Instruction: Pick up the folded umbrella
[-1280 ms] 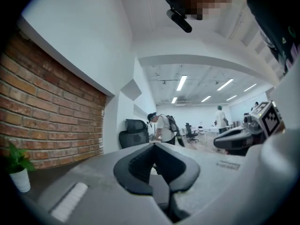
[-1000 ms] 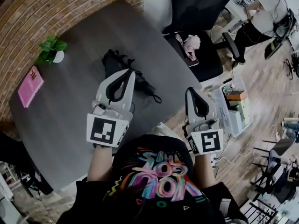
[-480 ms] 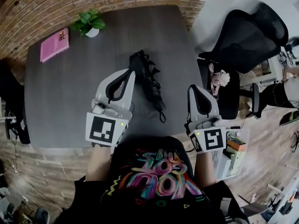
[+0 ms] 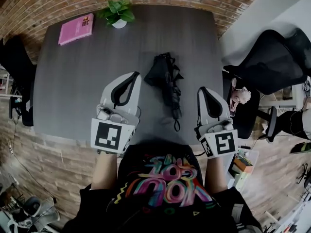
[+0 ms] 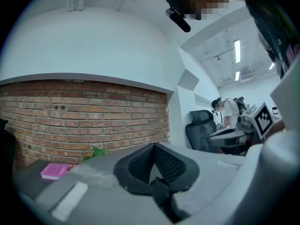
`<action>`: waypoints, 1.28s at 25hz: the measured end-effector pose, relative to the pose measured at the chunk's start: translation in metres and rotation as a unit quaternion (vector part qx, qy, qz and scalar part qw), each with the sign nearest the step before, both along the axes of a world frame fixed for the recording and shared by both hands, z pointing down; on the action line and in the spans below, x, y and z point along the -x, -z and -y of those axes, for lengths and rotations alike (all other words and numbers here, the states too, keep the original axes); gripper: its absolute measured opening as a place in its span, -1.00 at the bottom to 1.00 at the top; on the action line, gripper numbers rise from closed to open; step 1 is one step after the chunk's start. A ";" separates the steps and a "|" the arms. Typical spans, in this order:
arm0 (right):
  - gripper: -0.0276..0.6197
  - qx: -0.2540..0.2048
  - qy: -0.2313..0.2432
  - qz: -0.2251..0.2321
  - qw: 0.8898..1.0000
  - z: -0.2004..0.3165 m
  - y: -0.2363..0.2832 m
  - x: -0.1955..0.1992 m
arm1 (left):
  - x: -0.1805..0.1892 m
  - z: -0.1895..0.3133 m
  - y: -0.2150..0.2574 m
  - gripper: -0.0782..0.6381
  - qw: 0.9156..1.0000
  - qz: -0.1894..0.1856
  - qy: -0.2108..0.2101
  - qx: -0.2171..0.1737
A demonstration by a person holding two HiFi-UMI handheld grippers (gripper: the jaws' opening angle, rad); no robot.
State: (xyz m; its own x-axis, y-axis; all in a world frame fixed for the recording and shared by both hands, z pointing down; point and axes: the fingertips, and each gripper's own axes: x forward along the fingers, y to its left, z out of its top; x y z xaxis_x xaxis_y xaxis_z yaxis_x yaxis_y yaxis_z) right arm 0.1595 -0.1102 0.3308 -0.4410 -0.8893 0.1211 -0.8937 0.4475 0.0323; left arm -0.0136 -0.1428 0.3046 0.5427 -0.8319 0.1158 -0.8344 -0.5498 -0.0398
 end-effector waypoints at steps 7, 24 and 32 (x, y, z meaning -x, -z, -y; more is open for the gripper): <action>-0.91 0.005 0.004 -0.005 1.000 0.015 -0.004 0.015 | 0.012 0.014 0.001 -0.78 1.000 -0.005 0.005 0.000; -0.76 0.056 0.036 -0.035 0.997 0.048 -0.037 0.048 | 0.046 0.034 -0.015 -0.78 1.000 -0.009 0.022 0.017; -0.61 0.105 0.066 -0.054 0.991 0.058 -0.075 0.064 | 0.058 0.038 -0.024 -0.78 0.999 -0.012 0.035 0.027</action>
State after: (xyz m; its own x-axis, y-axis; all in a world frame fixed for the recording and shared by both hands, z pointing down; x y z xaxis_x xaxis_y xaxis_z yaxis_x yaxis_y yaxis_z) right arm 0.0955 -0.1680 0.4060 -0.5262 -0.7745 0.3511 -0.8232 0.5675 0.0181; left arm -0.0716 -0.1806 0.3287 0.4866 -0.8609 0.1487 -0.8712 -0.4909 0.0089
